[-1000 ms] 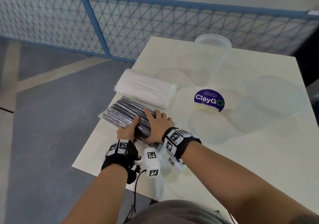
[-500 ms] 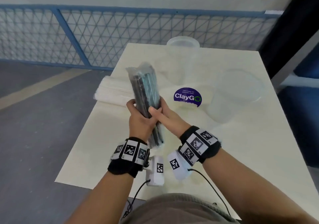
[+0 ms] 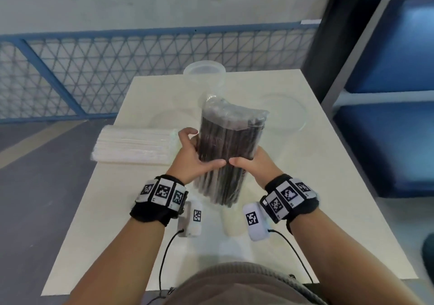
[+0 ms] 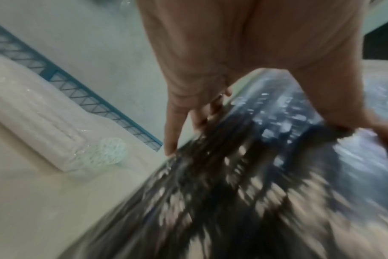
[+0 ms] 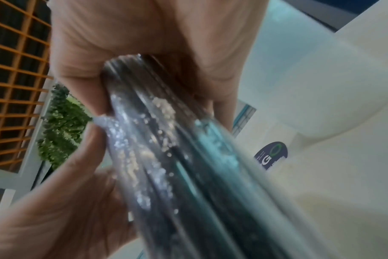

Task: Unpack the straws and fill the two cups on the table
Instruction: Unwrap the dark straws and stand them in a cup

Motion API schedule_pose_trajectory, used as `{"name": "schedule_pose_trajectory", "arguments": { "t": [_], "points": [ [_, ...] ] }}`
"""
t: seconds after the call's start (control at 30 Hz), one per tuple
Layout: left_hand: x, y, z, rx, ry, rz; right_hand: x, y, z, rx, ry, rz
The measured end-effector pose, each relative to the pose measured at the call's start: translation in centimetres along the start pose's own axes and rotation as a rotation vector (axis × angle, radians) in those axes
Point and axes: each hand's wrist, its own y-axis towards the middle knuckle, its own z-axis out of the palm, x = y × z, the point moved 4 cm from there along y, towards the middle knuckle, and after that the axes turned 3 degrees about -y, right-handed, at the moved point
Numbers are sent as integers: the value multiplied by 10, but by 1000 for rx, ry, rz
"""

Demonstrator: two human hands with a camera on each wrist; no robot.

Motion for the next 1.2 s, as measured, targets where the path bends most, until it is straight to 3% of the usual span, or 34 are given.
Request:
{"name": "schedule_pose_trajectory", "arguments": {
  "t": [0.13,0.23,0.43,0.67,0.93,1.2],
  "points": [
    [2,10,-6,127,-84,-127,-5,-7,0,97,67,35],
    [0,8,0,158,-124,-154,-11,-10,3,67,19,24],
    [2,7,-5,-60,-60,-151,1,-11,-6,-151,-172,-151],
    [-2,8,-4,-178,39,-108,21,-12,-9,-511,-38,-332],
    [-2,4,-8,-232,28,-83,35,-5,-11,-592,81,-280],
    [-6,3,-9,-287,-3,-44,41,-1,-9,-548,145,-267]
  ]
}}
